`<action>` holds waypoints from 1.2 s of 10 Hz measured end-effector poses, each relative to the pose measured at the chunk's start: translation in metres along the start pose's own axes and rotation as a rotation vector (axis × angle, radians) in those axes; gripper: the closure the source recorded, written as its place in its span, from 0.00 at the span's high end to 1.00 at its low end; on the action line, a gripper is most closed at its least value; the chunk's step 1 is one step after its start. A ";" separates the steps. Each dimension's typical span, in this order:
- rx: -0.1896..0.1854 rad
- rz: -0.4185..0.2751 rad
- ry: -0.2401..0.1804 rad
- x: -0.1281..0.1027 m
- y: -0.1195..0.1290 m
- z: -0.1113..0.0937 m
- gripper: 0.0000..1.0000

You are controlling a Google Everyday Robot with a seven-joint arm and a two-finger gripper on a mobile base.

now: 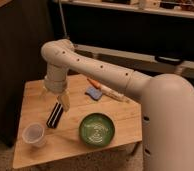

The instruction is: Place the eraser on the white sponge

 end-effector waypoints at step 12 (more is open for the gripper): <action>0.105 -0.144 0.402 0.029 0.018 0.021 0.80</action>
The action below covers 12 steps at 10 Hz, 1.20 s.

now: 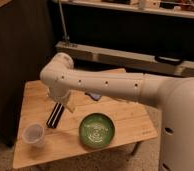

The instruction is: Place the eraser on the white sponge

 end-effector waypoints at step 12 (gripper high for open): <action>0.084 -0.119 -0.151 0.032 -0.001 0.073 0.80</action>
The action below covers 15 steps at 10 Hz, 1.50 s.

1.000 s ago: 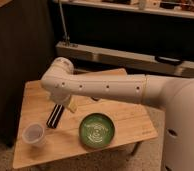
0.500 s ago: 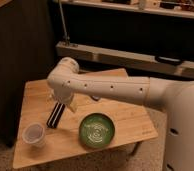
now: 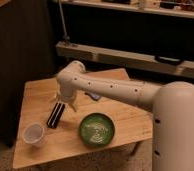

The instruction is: Place the eraser on the white sponge

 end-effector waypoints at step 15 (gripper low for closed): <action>-0.176 -0.213 -0.163 0.007 -0.049 0.105 0.80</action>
